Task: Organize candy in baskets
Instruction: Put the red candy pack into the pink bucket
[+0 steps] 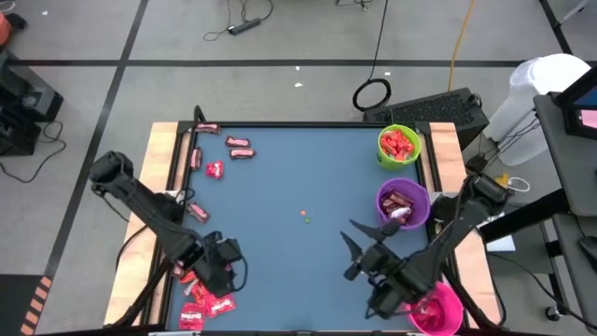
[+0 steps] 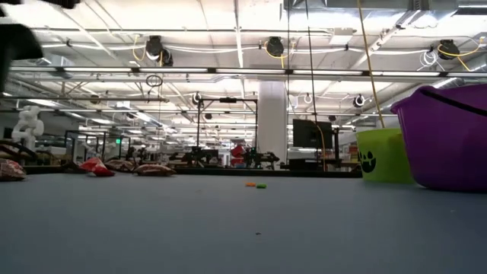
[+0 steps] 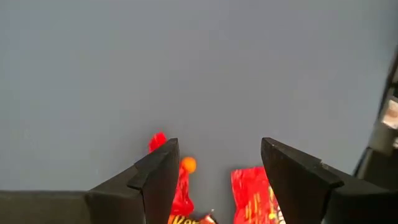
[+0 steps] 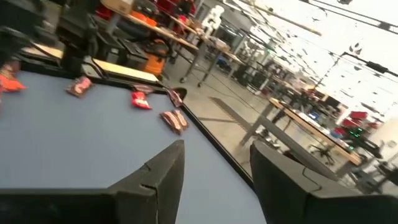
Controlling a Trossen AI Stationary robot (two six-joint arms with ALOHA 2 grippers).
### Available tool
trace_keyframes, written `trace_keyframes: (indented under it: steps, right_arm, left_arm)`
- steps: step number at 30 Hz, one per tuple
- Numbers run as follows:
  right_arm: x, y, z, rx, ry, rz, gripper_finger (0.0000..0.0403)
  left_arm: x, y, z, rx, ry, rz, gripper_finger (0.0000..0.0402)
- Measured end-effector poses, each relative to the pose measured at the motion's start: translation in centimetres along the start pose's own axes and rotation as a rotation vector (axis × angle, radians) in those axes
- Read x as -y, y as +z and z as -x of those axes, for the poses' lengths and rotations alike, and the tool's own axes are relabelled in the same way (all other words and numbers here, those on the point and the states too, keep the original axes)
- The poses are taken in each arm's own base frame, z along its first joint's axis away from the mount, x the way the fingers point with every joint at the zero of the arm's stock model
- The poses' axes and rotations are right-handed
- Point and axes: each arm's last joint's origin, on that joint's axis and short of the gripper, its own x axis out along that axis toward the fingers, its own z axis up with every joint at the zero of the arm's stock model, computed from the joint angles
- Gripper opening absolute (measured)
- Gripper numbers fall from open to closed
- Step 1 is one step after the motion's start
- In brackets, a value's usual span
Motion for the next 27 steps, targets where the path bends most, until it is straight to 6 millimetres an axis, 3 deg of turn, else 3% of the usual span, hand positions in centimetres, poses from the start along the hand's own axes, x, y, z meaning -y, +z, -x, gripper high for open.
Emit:
trace_keyframes:
  steps: [6, 12, 27]
  right_arm:
    - [-1.2, -0.8, -1.2, -0.036, -0.019, -0.002, 0.0171]
    - [-1.5, -1.0, -1.4, -0.056, -0.014, 0.008, 0.0171]
    - [-1.6, -1.1, -1.4, -0.09, 0.006, 0.002, 0.0171]
  left_arm:
    - [0.4, -2.3, -2.6, -0.046, 0.096, -0.032, 0.0232]
    - [0.4, -3.2, -4.6, -0.111, 0.192, -0.069, 0.0232]
    - [-0.1, -3.8, -4.5, -0.218, 0.239, -0.078, 0.0232]
